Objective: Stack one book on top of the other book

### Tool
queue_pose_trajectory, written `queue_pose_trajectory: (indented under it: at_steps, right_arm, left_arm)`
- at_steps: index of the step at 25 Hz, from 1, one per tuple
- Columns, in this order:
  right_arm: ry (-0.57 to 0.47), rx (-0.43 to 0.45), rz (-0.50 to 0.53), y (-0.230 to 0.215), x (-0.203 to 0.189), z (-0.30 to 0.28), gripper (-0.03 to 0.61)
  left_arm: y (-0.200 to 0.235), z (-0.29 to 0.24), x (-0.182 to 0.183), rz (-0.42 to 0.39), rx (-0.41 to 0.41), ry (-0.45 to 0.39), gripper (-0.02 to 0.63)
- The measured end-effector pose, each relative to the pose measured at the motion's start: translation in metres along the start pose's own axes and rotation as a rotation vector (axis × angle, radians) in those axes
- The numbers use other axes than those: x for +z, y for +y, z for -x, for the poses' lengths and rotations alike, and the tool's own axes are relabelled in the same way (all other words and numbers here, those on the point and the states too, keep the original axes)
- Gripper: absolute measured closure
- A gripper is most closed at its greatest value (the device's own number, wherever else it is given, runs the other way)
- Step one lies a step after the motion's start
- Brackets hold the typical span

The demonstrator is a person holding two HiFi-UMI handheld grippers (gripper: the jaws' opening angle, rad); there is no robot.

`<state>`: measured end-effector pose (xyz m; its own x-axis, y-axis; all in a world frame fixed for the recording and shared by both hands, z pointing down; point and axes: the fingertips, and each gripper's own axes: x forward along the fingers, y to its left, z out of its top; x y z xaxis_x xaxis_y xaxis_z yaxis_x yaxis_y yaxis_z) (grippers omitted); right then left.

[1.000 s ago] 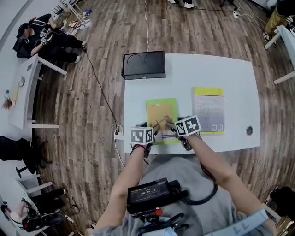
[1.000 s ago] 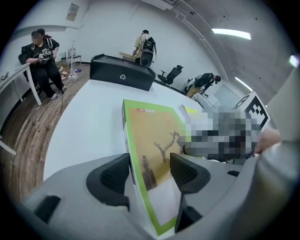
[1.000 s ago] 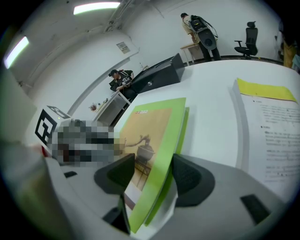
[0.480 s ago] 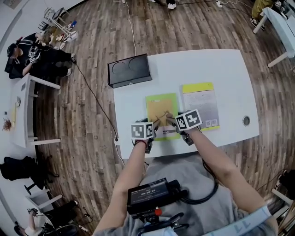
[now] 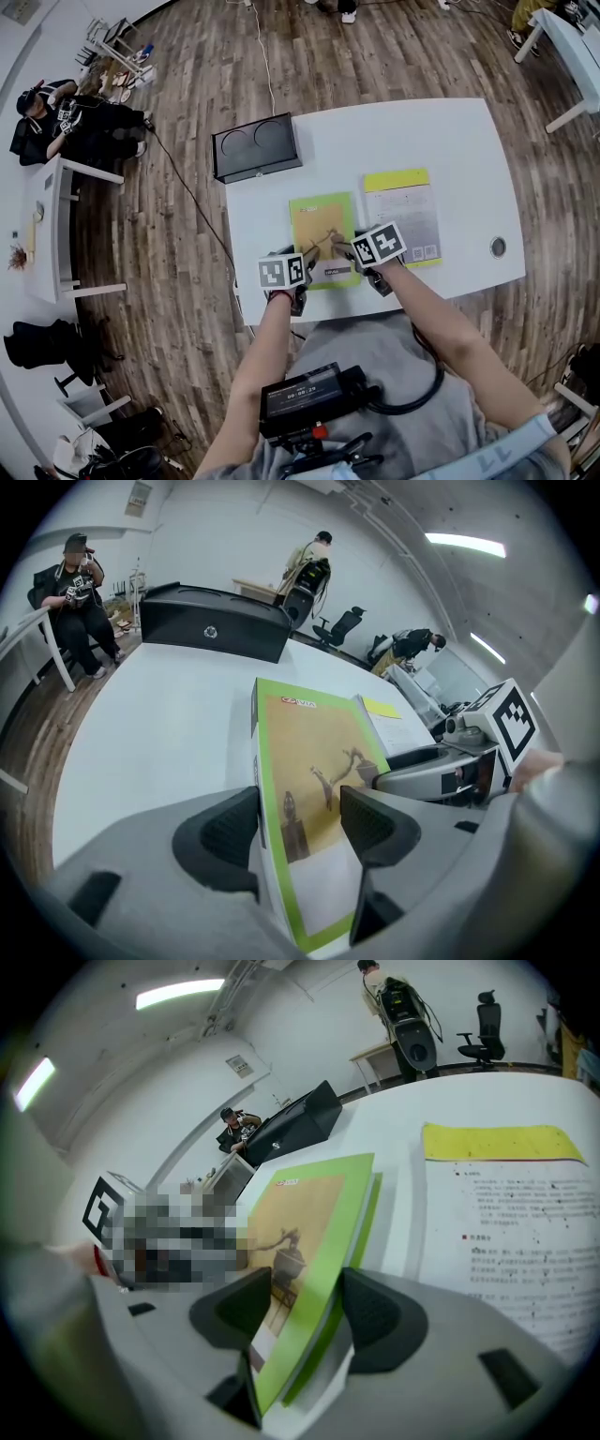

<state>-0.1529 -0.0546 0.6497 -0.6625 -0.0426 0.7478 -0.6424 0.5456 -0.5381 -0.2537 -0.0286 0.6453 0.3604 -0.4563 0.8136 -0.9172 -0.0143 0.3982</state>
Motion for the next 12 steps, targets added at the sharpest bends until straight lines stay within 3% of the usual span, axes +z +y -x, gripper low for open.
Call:
queue_pose_trajectory:
  at_steps: [6,10,12]
  right_arm:
    - [-0.002,0.037,-0.041,-0.002,-0.001,0.001,0.327]
    - [-0.065,0.150,-0.164,-0.001,0.006,0.026,0.327]
    - [-0.104,0.212,-0.223,-0.007,0.013,0.049,0.327]
  left_arm:
    - [0.001,-0.001,-0.003,0.016,0.010,-0.004,0.342]
    - [0.011,0.020,0.008,-0.009,0.096,-0.062,0.337]
    - [0.000,0.031,0.021,-0.033,0.089,-0.104,0.325]
